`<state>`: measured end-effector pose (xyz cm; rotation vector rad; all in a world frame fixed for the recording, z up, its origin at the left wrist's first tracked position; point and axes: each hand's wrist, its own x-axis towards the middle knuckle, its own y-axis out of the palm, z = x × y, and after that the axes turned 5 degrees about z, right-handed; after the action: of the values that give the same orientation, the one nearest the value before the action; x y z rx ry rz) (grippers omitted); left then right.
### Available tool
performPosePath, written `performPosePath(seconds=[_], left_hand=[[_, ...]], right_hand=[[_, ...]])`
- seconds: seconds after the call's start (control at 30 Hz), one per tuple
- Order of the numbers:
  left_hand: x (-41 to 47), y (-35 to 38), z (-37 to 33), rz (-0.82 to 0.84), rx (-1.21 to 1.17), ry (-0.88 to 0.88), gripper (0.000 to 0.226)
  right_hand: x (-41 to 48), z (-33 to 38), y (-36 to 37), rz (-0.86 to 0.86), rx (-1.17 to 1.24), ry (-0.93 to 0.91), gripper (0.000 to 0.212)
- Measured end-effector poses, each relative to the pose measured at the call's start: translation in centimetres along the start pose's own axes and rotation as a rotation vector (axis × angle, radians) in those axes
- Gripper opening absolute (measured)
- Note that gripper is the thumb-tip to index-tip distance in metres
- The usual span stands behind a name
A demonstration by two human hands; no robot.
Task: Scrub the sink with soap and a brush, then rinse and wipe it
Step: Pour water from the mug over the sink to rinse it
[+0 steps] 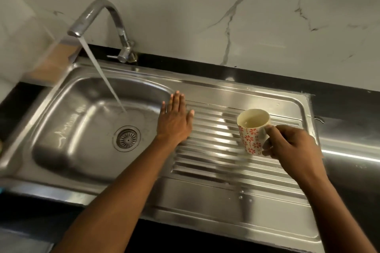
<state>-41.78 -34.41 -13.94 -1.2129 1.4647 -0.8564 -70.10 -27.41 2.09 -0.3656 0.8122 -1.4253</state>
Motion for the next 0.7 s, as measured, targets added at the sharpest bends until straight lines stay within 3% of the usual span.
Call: performPosePath(seconds=[0.47, 0.7], left_hand=[[-8.6, -2.5, 15.4, 0.063, -0.016, -0.046, 0.067], [-7.8, -5.5, 20.7, 0.082, -0.015, 0.006, 0.055]], right_hand=[[-0.5, 11.5, 13.3, 0.257, 0.157, -0.038, 0.04], [0.0, 15.3, 21.8, 0.402, 0.277, 0.085, 0.028]])
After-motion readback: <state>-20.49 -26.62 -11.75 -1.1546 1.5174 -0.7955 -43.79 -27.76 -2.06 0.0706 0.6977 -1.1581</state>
